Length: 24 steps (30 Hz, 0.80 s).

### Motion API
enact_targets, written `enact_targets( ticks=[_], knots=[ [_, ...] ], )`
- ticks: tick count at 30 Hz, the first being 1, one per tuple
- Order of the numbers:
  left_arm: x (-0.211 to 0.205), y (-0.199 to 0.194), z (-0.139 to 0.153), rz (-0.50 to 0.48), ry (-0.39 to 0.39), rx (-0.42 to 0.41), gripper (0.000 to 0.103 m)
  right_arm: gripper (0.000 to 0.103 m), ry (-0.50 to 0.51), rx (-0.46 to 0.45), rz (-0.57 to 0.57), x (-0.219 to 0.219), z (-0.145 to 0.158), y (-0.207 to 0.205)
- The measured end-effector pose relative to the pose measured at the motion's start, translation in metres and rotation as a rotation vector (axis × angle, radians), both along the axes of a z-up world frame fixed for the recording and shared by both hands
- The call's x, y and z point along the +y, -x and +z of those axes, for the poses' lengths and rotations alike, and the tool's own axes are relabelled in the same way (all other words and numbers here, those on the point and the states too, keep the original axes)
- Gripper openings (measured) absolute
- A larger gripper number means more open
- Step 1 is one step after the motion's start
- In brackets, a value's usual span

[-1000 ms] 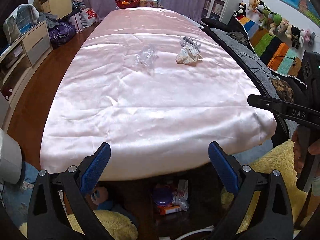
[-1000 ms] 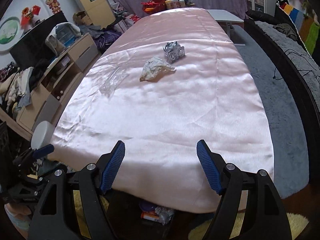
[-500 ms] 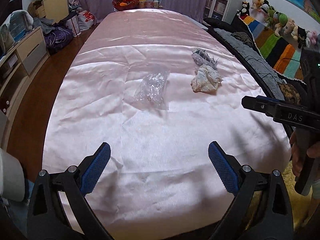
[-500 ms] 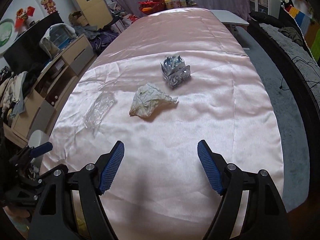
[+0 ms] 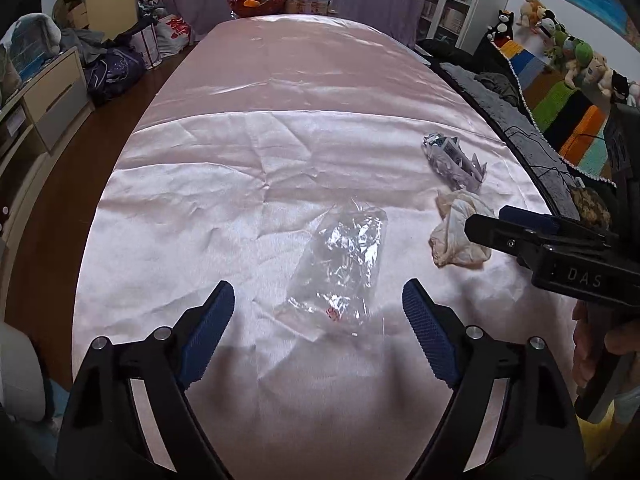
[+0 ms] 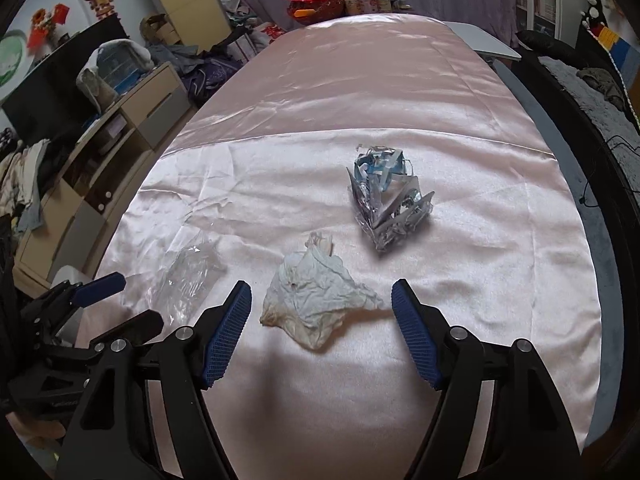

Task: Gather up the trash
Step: 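Grasp the clear plastic bag with the left tool while the right tool grasps the tissue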

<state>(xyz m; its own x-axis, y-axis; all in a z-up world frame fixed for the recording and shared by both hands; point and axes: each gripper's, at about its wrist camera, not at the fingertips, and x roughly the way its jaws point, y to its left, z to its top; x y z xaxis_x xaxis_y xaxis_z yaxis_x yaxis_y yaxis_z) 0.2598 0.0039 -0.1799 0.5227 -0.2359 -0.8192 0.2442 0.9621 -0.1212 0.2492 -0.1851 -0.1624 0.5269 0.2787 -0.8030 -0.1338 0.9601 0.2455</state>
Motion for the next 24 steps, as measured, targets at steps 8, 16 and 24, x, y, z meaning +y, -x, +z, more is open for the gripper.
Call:
enact_targets(
  ticks=[8,16,24],
  knots=[
    [-0.004,-0.017,-0.015,-0.009,0.024,0.031,0.047,0.021,0.086,-0.025,0.059,0.019,-0.014,-0.004],
    [-0.005,0.005,-0.01,-0.042,-0.009,0.033,0.041,0.01,0.083,-0.026,0.084,0.017,-0.005,0.011],
    [0.002,0.066,0.011,-0.04,-0.013,0.005,0.039,0.01,0.07,-0.028,0.086,0.011,0.009,0.067]
  ],
)
